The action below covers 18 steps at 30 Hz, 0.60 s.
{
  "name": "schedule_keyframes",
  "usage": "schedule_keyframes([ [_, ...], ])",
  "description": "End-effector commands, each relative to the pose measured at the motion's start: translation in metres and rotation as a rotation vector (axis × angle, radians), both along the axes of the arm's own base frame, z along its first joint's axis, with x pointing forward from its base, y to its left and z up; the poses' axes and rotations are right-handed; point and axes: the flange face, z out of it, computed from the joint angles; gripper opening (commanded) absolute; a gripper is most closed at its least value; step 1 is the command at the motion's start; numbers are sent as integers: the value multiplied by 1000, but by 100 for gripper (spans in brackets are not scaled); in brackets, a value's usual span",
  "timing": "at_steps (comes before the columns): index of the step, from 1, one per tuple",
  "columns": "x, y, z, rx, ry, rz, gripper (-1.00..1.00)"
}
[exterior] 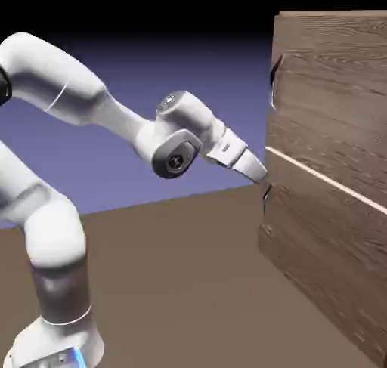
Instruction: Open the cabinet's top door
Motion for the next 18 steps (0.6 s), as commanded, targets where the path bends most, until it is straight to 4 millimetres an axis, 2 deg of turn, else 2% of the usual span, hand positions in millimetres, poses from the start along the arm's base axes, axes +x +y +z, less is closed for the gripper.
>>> schedule_keyframes([
  [1, 1, -2, 8, 42, -17, -42, 0],
  [10, 0, -14, 71, 442, -176, -375, 0],
  [18, -6, -10, 114, 826, -305, -599, 0],
])
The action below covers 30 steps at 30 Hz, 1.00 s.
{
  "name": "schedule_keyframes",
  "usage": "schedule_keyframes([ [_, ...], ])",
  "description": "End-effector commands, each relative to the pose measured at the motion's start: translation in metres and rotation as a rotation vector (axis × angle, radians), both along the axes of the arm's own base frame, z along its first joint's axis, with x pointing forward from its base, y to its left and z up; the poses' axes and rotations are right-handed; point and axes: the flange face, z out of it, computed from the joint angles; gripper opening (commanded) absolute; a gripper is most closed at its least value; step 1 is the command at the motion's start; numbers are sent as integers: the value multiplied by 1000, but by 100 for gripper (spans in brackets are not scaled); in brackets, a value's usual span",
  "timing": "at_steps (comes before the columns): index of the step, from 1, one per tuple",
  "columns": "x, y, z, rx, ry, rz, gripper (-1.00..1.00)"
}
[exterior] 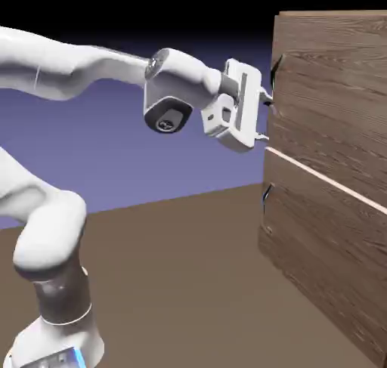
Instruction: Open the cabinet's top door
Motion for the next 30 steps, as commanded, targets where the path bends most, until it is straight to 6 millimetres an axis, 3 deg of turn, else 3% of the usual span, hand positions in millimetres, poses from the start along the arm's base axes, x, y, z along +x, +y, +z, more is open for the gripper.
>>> schedule_keyframes([
  [1, -1, 1, 4, 48, -19, -23, 0],
  [9, -4, 20, 31, 435, -165, -175, 0],
  [16, -1, 45, 41, 781, -271, -261, 0],
  [23, 9, 77, 37, 1133, -346, -318, 0],
  [30, 28, 112, 19, 1490, -381, -358, 0],
])
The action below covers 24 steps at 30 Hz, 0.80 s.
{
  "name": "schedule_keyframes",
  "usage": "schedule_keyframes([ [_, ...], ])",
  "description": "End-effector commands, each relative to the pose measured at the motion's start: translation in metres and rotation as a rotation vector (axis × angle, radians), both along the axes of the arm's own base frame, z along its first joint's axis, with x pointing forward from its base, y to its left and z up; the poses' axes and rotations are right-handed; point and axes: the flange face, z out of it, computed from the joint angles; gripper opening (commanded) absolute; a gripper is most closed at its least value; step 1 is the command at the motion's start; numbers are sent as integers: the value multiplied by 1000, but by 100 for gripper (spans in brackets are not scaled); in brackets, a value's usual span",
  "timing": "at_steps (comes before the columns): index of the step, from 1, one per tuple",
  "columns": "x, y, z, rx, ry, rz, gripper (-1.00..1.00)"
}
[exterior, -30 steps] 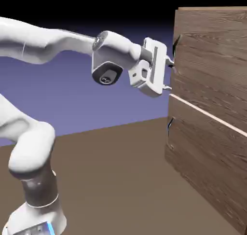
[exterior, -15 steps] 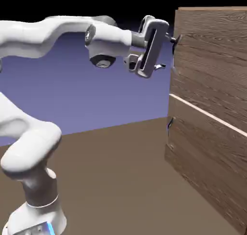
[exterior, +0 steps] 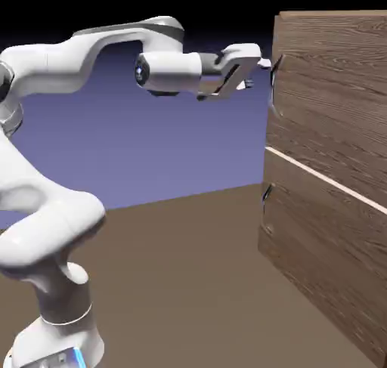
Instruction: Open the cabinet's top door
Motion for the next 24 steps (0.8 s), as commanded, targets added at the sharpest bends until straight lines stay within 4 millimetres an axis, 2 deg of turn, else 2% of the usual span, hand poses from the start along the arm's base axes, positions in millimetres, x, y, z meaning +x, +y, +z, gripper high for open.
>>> schedule_keyframes([
  [1, 3, 5, -4, 50, -10, -1, 0],
  [10, 38, 48, -47, 494, -74, 1, 0],
  [11, 38, 48, -47, 494, -74, 1, 0],
  [16, 87, 47, -47, 494, -74, 1, 0],
  [17, 88, 46, -47, 494, -74, 1, 0],
  [18, 88, 46, -47, 494, -74, 1, -100],
  [19, 88, 46, -47, 494, -74, 1, -100],
  [24, 49, 34, -47, 497, -53, 81, -100],
])
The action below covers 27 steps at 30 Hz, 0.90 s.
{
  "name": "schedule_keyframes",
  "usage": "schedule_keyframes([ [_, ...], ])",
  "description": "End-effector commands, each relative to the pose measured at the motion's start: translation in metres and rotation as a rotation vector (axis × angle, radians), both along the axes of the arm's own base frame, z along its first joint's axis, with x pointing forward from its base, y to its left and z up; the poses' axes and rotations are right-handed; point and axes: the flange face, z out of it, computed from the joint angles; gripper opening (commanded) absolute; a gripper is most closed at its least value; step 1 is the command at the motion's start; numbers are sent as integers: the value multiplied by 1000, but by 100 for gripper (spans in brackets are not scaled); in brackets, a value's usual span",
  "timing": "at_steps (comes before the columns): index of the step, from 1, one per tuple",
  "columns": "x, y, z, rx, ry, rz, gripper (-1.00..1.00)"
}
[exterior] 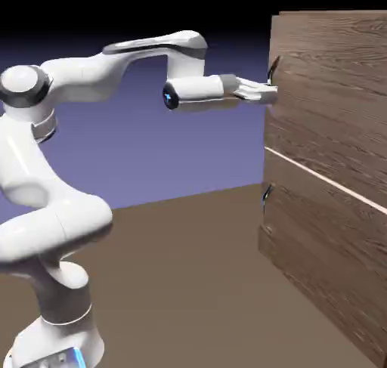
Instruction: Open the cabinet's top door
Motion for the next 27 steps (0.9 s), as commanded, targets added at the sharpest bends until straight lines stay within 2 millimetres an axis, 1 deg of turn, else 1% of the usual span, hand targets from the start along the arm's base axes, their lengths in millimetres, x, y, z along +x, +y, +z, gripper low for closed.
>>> schedule_keyframes([
  [1, -8, -3, 0, 0, 0, 18, -100],
  [6, -47, -20, 0, 0, 0, 106, -100],
  [11, -90, -43, 0, 0, 0, 206, -100],
  [19, -154, -90, 0, 0, 0, 367, -100],
  [27, -203, -140, 0, 0, 0, 510, -100],
])
